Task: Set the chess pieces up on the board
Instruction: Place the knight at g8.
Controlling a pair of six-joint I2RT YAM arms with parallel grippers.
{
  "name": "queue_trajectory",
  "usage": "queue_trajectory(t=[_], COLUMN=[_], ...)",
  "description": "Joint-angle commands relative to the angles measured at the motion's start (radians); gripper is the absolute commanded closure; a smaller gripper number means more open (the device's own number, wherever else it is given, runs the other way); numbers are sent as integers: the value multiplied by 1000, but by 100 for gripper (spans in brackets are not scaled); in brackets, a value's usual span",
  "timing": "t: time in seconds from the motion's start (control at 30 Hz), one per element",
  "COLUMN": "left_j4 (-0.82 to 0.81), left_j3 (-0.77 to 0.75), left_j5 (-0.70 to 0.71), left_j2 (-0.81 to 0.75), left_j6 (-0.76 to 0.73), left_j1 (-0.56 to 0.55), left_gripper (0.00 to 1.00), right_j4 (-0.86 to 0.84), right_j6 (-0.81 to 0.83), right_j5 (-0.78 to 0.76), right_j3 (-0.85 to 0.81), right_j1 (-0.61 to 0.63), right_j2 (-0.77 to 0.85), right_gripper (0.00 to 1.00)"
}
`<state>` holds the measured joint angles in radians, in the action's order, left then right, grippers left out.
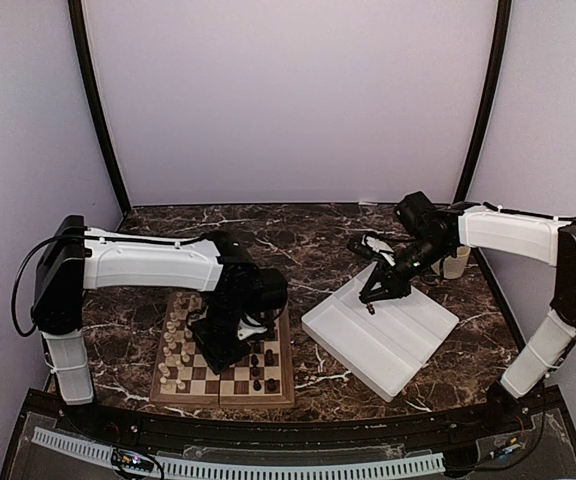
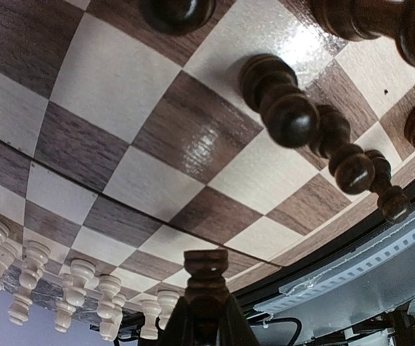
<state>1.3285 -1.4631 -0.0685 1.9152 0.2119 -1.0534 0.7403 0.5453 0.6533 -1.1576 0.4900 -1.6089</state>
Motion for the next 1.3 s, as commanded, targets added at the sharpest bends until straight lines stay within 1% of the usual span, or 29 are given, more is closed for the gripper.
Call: queue_trajectory(t=[0.0, 0.03, 0.1, 0.23, 0.4, 0.57, 0.7, 0.8, 0.87, 1.1, 1.23, 1.27], left_j4=[-18, -19, -23, -36, -57, -101, -123, -138, -146, -164, -168, -166], left_j3=[5, 3, 2, 6, -10, 6, 36, 53, 58, 76, 74, 74], left_j5=[-7, -4, -1, -4, 10, -44, -84, -99, -105, -100, -98, -97], left_j2=[0, 1, -1, -6, -45, -89, -97, -98, -98, -93, -95, -95], left_j6=[-21, -21, -23, -26, -4, 40, 64, 74, 77, 79, 80, 81], left_j1=[4, 4, 4, 4, 4, 5, 7, 12, 13, 15, 16, 16], left_gripper=[87, 85, 77, 68, 66, 64, 68, 75, 77, 83, 88, 91], right_j4=[-14, -15, -15, -10, -7, -7, -7, -7, -7, -8, -7, -6], right_j6=[8, 8, 7, 7, 6, 6, 6, 5, 6, 5, 5, 5], right_j5=[-4, -4, -3, -3, -3, -3, -4, -4, -6, -7, -8, -9], right_j3=[12, 11, 9, 1, 1, 3, 2, 4, 6, 9, 6, 6], right_j1=[6, 6, 7, 7, 8, 10, 12, 12, 13, 15, 15, 15], right_j2=[15, 14, 11, 6, 7, 9, 10, 13, 15, 19, 18, 18], right_gripper=[89, 89, 89, 89, 89, 89, 89, 89, 89, 89, 89, 89])
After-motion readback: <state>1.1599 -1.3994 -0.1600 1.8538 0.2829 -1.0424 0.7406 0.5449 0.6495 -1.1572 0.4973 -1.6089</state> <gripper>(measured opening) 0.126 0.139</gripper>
